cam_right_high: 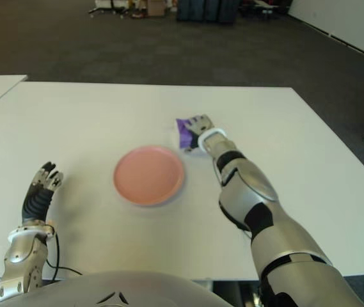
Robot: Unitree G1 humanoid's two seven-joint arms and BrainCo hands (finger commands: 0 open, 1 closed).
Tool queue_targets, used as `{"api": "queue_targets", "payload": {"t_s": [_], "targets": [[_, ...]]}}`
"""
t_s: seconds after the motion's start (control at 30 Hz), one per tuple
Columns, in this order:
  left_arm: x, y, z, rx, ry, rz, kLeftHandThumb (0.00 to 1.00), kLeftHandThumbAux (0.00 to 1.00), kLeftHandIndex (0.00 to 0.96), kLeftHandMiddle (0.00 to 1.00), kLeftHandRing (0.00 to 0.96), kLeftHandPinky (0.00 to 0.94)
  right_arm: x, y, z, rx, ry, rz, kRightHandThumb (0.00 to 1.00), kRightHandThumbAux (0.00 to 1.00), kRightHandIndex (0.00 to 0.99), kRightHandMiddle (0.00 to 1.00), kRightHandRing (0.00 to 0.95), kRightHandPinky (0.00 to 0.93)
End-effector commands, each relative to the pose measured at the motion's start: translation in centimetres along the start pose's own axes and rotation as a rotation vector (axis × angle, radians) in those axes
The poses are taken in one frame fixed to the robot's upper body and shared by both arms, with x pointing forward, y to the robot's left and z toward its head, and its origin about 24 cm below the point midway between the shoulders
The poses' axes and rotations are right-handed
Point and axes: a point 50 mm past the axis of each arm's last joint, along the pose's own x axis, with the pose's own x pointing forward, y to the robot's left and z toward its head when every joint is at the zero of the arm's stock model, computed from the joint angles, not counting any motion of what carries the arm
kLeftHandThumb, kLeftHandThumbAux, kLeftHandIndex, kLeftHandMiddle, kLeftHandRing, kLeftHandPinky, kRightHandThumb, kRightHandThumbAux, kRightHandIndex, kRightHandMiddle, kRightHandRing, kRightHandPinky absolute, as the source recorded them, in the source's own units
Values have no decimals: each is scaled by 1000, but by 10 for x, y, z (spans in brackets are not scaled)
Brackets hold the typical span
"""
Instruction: Put the tissue paper into the plate.
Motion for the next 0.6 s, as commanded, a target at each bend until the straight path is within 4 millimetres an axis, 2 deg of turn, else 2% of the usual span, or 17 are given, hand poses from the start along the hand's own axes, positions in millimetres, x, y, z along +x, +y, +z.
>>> {"api": "queue_targets", "payload": {"t_s": [0.03,0.33,0.6], "targets": [[-1,1,-2,-4,23,1,17,531,0,0,0,26,-8,45,30,28,-83,167,554,389,0,0,0,0],[-4,2,-3,2,27,9,11,527,0,0,0,12,-9,49,35,53,-84,168,515,412,0,0,0,0],[-7,3,-3,11,23,7,15,526,0,0,0,8,-11,55,42,76,-87,148,504,493,0,4,3,17]]}}
